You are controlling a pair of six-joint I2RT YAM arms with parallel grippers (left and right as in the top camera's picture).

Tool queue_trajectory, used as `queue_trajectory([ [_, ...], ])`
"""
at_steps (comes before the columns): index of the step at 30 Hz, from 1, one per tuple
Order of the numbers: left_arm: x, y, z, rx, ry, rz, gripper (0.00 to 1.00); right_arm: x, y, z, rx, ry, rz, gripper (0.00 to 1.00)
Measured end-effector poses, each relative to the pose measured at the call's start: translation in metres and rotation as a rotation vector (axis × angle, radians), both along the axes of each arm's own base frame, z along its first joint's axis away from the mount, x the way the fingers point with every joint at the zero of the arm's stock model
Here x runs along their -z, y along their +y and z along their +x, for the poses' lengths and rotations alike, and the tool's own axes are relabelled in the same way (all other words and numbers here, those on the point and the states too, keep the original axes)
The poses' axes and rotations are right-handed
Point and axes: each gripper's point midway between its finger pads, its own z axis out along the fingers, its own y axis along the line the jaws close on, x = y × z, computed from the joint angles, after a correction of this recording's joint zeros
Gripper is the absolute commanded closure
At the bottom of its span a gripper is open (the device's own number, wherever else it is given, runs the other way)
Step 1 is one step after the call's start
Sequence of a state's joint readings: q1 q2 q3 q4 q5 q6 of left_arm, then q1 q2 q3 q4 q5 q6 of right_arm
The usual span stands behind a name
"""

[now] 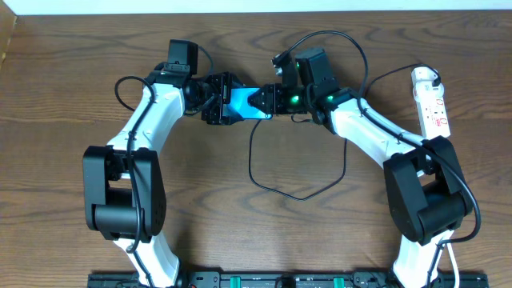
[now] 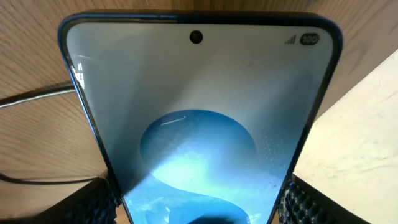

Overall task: Plug charger to phone and switch on socket
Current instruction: 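Close the right gripper on the phone's right edge beside the left gripper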

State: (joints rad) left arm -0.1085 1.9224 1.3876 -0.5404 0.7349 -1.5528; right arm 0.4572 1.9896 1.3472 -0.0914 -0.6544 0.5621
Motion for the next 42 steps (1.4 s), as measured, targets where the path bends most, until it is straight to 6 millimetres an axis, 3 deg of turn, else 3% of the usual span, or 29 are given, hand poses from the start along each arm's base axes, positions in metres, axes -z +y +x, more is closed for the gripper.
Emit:
queue_trajectory([
  [23, -0.001, -0.001, 0.0, -0.003, 0.006, -0.009, 0.41, 0.006, 0.003, 0.0, 0.003, 0.002, -0.012, 0.86],
  [29, -0.001, -0.001, 0.0, -0.007, 0.01, -0.01, 0.41, 0.004, 0.004, -0.001, -0.003, 0.006, -0.001, 0.99],
  [40, -0.005, -0.003, 0.002, -0.006, -0.005, -0.027, 0.41, -0.004, 0.002, 0.006, -0.008, 0.0, 0.056, 0.99],
  [42, -0.007, -0.003, 0.002, -0.006, -0.009, -0.032, 0.36, -0.006, 0.0, 0.007, -0.014, 0.008, 0.077, 0.99],
])
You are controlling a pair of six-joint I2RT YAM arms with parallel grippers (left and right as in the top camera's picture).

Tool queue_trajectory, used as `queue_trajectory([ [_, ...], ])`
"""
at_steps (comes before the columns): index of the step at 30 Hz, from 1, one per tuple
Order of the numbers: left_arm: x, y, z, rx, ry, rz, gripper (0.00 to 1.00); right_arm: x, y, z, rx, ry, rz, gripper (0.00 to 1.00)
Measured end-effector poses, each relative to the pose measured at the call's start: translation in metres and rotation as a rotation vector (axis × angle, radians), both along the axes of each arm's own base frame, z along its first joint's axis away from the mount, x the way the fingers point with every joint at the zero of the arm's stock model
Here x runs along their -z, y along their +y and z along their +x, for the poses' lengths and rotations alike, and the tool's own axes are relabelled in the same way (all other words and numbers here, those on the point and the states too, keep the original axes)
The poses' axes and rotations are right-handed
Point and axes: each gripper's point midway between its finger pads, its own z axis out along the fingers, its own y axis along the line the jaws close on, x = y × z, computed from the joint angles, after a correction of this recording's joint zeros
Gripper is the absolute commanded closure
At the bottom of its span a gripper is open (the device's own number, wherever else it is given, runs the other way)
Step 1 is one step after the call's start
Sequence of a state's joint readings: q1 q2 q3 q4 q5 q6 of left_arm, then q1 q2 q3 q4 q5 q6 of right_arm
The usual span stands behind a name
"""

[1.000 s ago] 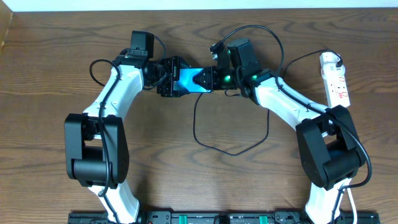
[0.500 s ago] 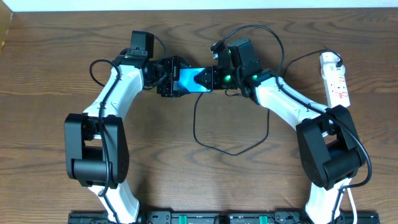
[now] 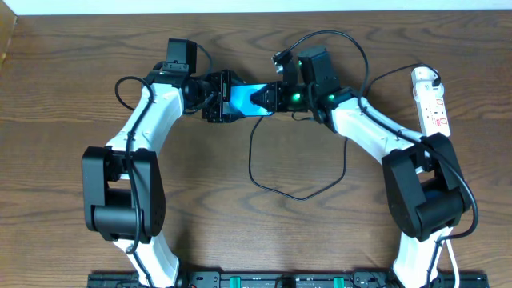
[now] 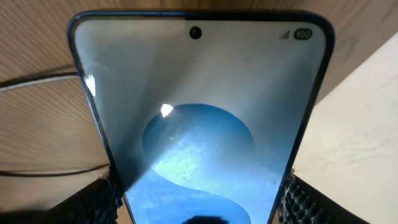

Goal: Plug charger to phone and switch on socket

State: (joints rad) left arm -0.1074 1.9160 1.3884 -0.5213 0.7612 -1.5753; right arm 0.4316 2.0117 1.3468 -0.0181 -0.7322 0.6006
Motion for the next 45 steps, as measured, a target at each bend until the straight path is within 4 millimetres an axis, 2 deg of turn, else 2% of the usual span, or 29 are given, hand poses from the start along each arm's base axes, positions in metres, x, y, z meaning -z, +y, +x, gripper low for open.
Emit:
queue_trajectory([
  [5, -0.005, -0.002, 0.0, 0.008, -0.01, -0.016, 0.17, -0.002, -0.006, 0.002, 0.014, 0.064, 0.045, 0.99],
  [8, -0.005, -0.002, -0.003, 0.009, 0.001, -0.016, 0.12, -0.005, -0.016, 0.012, 0.057, 0.085, 0.068, 0.99],
  [14, -0.004, -0.001, -0.002, 0.004, -0.001, -0.006, 0.12, -0.019, -0.043, 0.04, 0.153, 0.085, 0.129, 0.99],
  [18, -0.003, 0.001, 0.002, 0.009, -0.027, 0.011, 0.1, -0.023, -0.05, 0.046, 0.189, 0.111, 0.159, 0.99],
  [25, -0.022, -0.001, 0.035, 0.14, -0.355, 0.069, 0.1, -0.026, -0.057, 0.051, 0.234, 0.186, 0.202, 0.99],
  [30, -0.037, -0.003, 0.054, 0.203, -0.546, 0.109, 0.1, -0.044, -0.057, 0.061, 0.264, 0.181, 0.274, 0.99],
  [35, -0.05, -0.004, 0.066, 0.218, -0.654, 0.125, 0.1, -0.06, -0.055, 0.068, 0.302, 0.222, 0.356, 0.99],
  [41, -0.057, -0.004, 0.073, 0.218, -0.707, 0.13, 0.1, -0.062, -0.057, 0.072, 0.384, 0.371, 0.422, 0.99],
  [45, -0.065, -0.005, 0.079, 0.215, -0.757, 0.131, 0.17, -0.065, -0.056, 0.073, 0.41, 0.435, 0.459, 0.99],
])
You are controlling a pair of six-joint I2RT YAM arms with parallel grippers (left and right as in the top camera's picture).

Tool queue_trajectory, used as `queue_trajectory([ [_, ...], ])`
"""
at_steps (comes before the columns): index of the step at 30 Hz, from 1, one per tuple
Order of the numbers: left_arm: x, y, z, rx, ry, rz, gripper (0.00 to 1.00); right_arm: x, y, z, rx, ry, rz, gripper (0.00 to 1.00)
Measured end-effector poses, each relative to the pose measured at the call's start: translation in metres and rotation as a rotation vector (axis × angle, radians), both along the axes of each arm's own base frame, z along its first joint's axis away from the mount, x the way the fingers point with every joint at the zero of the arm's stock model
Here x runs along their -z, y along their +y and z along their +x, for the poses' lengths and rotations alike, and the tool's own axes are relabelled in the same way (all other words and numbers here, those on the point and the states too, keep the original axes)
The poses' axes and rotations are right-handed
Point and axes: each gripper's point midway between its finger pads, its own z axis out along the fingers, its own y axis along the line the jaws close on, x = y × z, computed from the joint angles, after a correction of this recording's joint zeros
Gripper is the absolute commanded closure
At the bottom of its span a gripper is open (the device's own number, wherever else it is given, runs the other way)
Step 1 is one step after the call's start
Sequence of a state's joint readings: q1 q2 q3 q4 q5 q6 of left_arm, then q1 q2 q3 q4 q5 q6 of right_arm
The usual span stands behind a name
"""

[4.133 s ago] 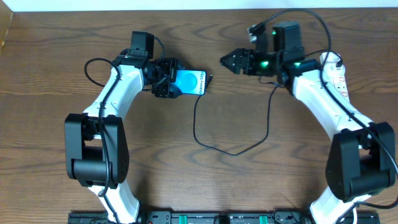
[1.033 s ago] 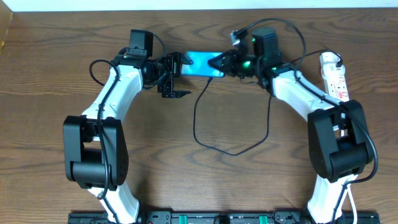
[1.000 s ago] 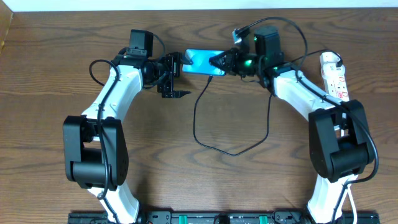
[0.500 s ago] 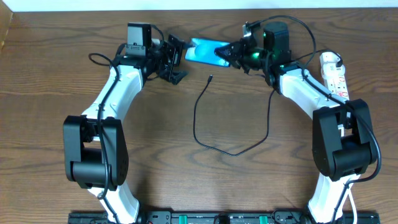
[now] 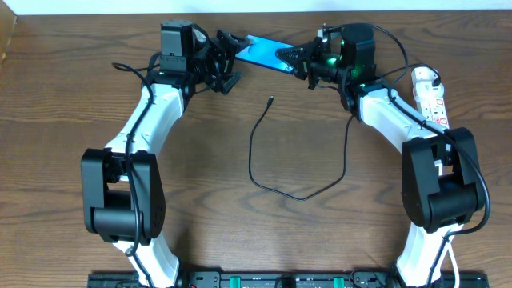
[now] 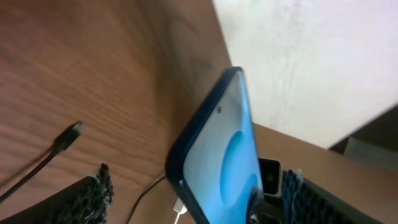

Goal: Plug charger to phone and switch on socket

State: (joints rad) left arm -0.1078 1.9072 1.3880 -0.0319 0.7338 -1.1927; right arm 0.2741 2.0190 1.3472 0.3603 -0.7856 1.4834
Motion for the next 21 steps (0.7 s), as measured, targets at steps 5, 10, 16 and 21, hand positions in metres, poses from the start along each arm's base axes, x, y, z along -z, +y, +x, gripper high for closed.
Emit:
queue_trajectory([
  [5, -0.014, -0.001, 0.009, 0.003, -0.085, -0.004, 0.3, -0.012, 0.006, 0.001, 0.008, 0.018, 0.061, 0.99],
  [10, -0.023, -0.002, 0.015, 0.005, -0.139, -0.008, 0.38, -0.013, 0.017, -0.004, 0.015, 0.095, 0.102, 0.99],
  [16, -0.025, -0.001, 0.016, -0.002, -0.141, -0.014, 0.51, -0.014, 0.026, -0.005, 0.041, 0.137, 0.126, 0.99],
  [21, -0.025, -0.001, 0.016, -0.011, -0.129, -0.025, 0.55, -0.014, 0.03, -0.004, 0.061, 0.154, 0.138, 0.99],
])
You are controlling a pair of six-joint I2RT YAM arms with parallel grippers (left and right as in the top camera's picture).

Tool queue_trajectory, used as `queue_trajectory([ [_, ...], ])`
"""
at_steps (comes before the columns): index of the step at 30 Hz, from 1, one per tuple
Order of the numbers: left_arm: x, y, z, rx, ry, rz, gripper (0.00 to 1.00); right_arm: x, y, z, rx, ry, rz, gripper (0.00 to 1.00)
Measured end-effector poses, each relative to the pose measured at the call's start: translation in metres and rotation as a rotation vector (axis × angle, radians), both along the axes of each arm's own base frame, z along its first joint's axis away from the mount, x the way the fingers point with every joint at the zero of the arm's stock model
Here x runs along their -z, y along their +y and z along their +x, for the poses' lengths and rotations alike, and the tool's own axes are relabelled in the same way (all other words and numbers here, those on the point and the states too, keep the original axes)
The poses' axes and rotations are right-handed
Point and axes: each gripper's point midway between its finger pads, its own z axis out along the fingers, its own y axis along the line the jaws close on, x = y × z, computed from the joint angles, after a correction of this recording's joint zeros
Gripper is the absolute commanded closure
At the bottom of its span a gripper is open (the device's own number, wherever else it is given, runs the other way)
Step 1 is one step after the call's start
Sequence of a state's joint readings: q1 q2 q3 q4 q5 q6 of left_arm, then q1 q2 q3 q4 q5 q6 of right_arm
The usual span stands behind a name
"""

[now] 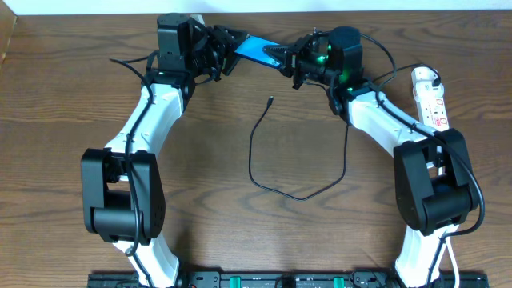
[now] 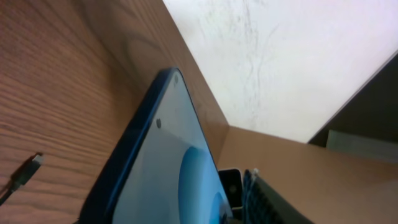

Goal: Plug charger to phone and switch on socket

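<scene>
The blue-screened phone (image 1: 258,50) is held tilted above the table's far edge, its screen lit. My left gripper (image 1: 226,46) is shut on its left end. My right gripper (image 1: 291,58) is shut on its right end. In the left wrist view the phone (image 2: 158,168) fills the lower middle, beside one dark finger pad (image 2: 273,202). The black charger cable (image 1: 298,192) lies looped on the table. Its plug end (image 1: 272,100) lies free below the phone, also seen as the plug (image 2: 30,169). The white socket strip (image 1: 431,100) lies at the far right.
Beyond the table's far edge (image 1: 256,14) is a pale floor (image 2: 280,56). The right arm's own cables arc over its wrist near the strip. Bare wood table (image 1: 64,136) stretches left of and in front of the cable loop.
Both grippers and the phone between them have shifted a little to the left along the far edge. In the left wrist view the phone now sits lower and more edge-on.
The phone was first held level between both grippers over the back middle of the table, covering the cable's end. It stayed so 2.2 s ago. Then it was up at the far edge, tilted, with the cable plug lying free, and it has now moved slightly left.
</scene>
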State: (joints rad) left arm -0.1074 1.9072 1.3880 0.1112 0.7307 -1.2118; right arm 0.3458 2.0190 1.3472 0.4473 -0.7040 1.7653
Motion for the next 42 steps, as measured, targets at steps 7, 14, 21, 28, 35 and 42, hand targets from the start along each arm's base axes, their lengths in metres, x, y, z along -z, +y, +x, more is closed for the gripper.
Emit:
queue_trajectory([
  [7, -0.006, -0.003, 0.001, 0.007, -0.009, -0.028, 0.57, -0.009, 0.01, -0.001, 0.004, -0.027, 0.024, 0.99],
  [14, -0.012, -0.008, -0.002, 0.039, -0.013, -0.061, 0.68, -0.017, 0.019, -0.005, -0.009, -0.059, 0.041, 0.98],
  [21, -0.012, -0.009, -0.004, 0.04, 0.009, -0.081, 0.81, -0.018, 0.019, -0.005, -0.006, -0.062, 0.045, 0.99],
  [28, -0.014, -0.009, -0.004, 0.025, 0.041, -0.119, 0.92, -0.018, 0.019, -0.004, 0.002, -0.026, 0.065, 0.98],
  [35, -0.014, -0.009, -0.003, 0.017, 0.055, -0.131, 0.93, -0.018, 0.019, -0.004, 0.004, -0.012, 0.072, 0.96],
  [42, -0.014, -0.008, -0.004, 0.02, 0.053, -0.126, 0.93, -0.017, 0.02, -0.006, -0.004, -0.025, 0.063, 0.81],
])
